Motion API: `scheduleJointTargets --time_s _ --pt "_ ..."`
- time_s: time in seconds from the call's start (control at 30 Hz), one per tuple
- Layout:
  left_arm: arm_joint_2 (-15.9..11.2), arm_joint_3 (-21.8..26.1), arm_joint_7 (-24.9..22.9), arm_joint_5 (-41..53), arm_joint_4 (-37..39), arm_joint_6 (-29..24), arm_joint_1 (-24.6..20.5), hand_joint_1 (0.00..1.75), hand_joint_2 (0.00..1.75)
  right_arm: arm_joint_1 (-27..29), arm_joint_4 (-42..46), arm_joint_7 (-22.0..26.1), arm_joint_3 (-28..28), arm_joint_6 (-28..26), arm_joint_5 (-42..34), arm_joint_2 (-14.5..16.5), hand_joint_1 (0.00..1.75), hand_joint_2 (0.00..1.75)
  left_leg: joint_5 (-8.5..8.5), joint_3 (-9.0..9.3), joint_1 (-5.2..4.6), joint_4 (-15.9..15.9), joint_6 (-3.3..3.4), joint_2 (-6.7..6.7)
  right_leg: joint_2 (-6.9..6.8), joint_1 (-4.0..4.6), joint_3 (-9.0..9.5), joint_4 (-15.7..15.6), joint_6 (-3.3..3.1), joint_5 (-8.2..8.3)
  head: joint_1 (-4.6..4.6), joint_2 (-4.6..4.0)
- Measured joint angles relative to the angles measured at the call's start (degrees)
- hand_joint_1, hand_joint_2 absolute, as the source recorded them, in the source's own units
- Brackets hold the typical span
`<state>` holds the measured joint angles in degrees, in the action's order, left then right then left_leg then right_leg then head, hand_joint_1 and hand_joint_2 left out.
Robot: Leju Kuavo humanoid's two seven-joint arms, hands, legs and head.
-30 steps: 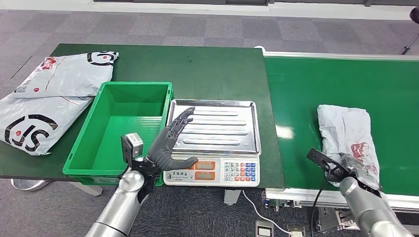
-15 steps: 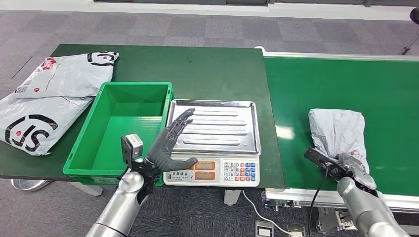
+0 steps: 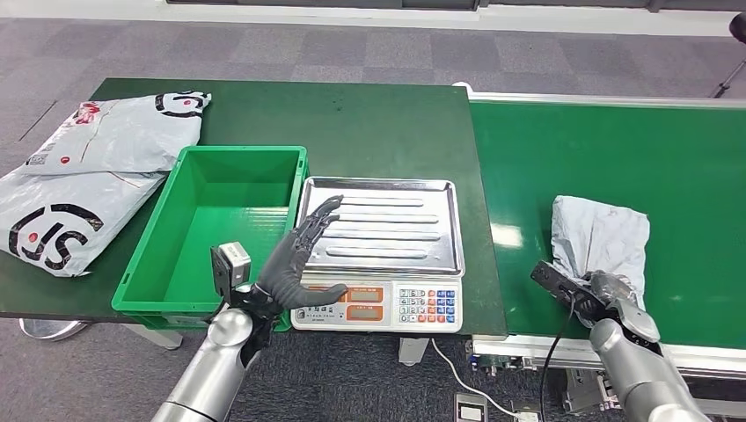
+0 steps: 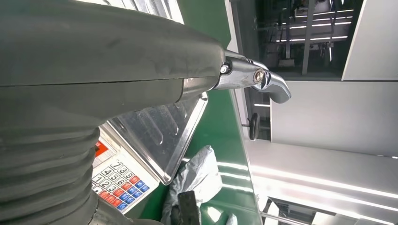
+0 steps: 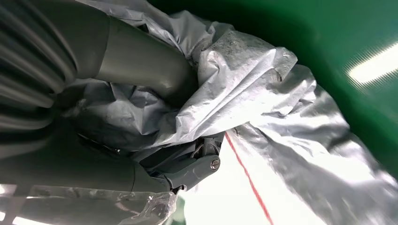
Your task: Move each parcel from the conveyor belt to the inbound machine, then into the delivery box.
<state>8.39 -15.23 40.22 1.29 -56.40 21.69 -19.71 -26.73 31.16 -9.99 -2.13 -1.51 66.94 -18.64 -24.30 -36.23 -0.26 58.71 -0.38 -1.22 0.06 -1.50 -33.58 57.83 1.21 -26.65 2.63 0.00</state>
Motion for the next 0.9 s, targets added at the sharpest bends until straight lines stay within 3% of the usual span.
scheduleJointTargets --time_s 0.2,0.3,0.53,0.73,0.9 --pt "-0.31 0.64 0.01 0.06 -1.68 0.02 1.63 0.00 1.75 -0.04 7.60 11.69 -1.09 -11.89 -6.11 2.54 1.75 1.75 0.02 -0.02 0.01 -0.01 -0.01 0.07 0.05 0.01 -0.07 0.01 -0.01 0.01 0.01 0.00" --pt "-0.28 0.94 0.01 0.19 -2.30 0.06 2.08 0.00 1.75 0.32 16.27 20.11 -1.99 -19.01 -10.28 4.42 1.75 1.75 0.03 -0.02 0.02 -0.01 -0.02 0.02 0.01 0.01 -0.08 0.02 -0.01 0.00 0.01 0.00" --pt "0.24 1.91 0.01 -0.02 -2.61 1.21 2.16 0.00 1.75 2.54 35.32 34.08 -1.98 -28.72 -14.84 8.51 1.75 1.75 0.02 -0.03 0.03 -0.02 -0.02 0.03 0.03 0.02 -0.09 0.01 -0.02 -0.02 0.01 0.00" --pt "0.63 1.95 -0.01 -0.33 -2.54 1.94 2.26 0.00 1.75 3.69 43.92 41.38 2.08 -32.31 -14.26 10.66 1.75 1.75 0.02 -0.03 0.03 -0.02 -0.02 0.07 0.05 0.01 -0.09 0.01 -0.02 -0.01 0.01 0.00" --pt "1.00 1.95 -0.01 -0.37 -1.96 1.72 2.14 0.00 1.75 2.80 45.68 40.69 8.62 -28.93 -9.76 10.98 1.75 1.75 0.03 -0.01 0.04 -0.04 -0.02 0.07 0.02 0.03 -0.04 0.02 -0.02 0.00 0.00 0.00"
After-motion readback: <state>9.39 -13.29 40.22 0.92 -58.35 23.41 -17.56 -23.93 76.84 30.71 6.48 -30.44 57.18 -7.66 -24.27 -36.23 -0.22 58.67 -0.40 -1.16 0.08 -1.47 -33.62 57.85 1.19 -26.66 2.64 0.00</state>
